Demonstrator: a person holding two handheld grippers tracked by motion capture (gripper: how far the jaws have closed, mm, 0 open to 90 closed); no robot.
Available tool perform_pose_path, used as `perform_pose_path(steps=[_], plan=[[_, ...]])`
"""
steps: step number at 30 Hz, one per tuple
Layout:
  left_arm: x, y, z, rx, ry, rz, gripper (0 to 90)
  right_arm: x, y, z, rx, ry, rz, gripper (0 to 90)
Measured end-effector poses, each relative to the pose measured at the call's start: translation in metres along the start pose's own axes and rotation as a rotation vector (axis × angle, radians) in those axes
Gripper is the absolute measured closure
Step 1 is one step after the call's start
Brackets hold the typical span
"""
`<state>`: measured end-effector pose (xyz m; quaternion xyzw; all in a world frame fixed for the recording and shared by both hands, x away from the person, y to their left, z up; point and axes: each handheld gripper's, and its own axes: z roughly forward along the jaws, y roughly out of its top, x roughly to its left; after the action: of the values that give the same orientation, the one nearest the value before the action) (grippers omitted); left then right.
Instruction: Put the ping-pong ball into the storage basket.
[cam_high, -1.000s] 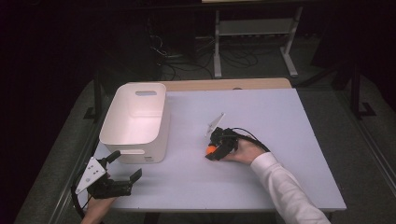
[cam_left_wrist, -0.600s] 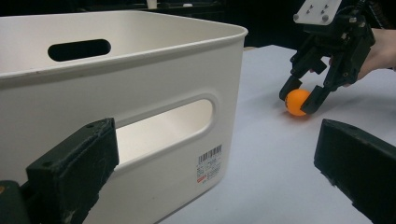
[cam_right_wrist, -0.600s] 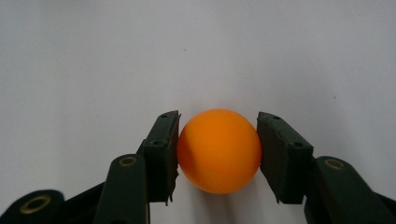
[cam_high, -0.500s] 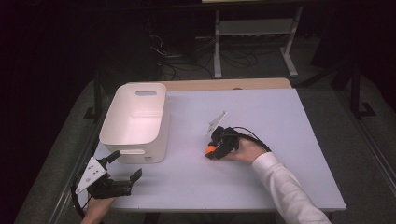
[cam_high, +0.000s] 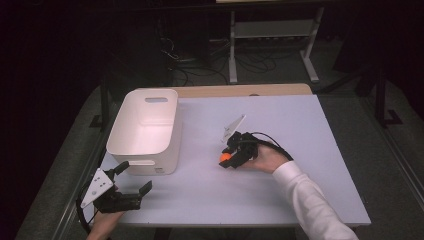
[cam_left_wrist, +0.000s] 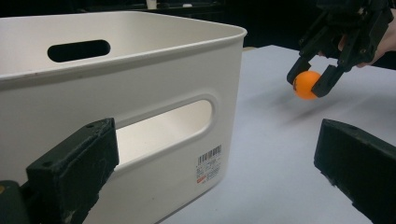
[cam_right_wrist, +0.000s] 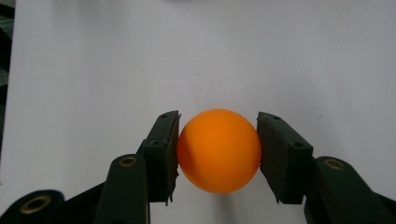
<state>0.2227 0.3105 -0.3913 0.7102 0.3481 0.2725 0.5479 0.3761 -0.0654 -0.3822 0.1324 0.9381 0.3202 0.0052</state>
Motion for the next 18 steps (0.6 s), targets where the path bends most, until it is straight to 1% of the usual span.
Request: perform_pose_path(steps=[4, 5, 8, 9, 10, 11, 12, 18], plan=[[0.0, 0.0, 0.0, 0.003, 0.0, 0.001, 0.0, 0.002, 0.004, -0.007, -0.009, -0.003, -0.009, 49.3], [0.0, 0.0, 0.0, 0.002, 0.0, 0.002, 0.0, 0.003, 0.005, -0.009, -0.01, 0.0, -0.005, 49.3], [0.0, 0.0, 0.0, 0.002, 0.001, 0.001, 0.0, 0.004, 0.008, -0.013, -0.016, -0.001, -0.016, 49.3], [0.0, 0.0, 0.0, 0.003, 0.001, 0.002, 0.0, 0.005, 0.01, -0.015, -0.016, -0.002, -0.012, 49.3], [0.0, 0.0, 0.0, 0.002, 0.001, 0.003, 0.0, 0.005, 0.011, -0.016, -0.024, 0.0, -0.024, 49.3], [0.0, 0.0, 0.0, 0.003, 0.0, 0.004, 0.0, 0.006, 0.012, -0.018, -0.028, 0.004, -0.021, 49.3], [0.0, 0.0, 0.0, 0.003, 0.0, 0.004, 0.0, 0.006, 0.013, -0.019, -0.035, 0.0, -0.029, 49.3], [0.0, 0.0, 0.0, 0.003, 0.0, 0.004, 0.0, 0.008, 0.019, -0.025, -0.042, 0.001, -0.038, 49.3]])
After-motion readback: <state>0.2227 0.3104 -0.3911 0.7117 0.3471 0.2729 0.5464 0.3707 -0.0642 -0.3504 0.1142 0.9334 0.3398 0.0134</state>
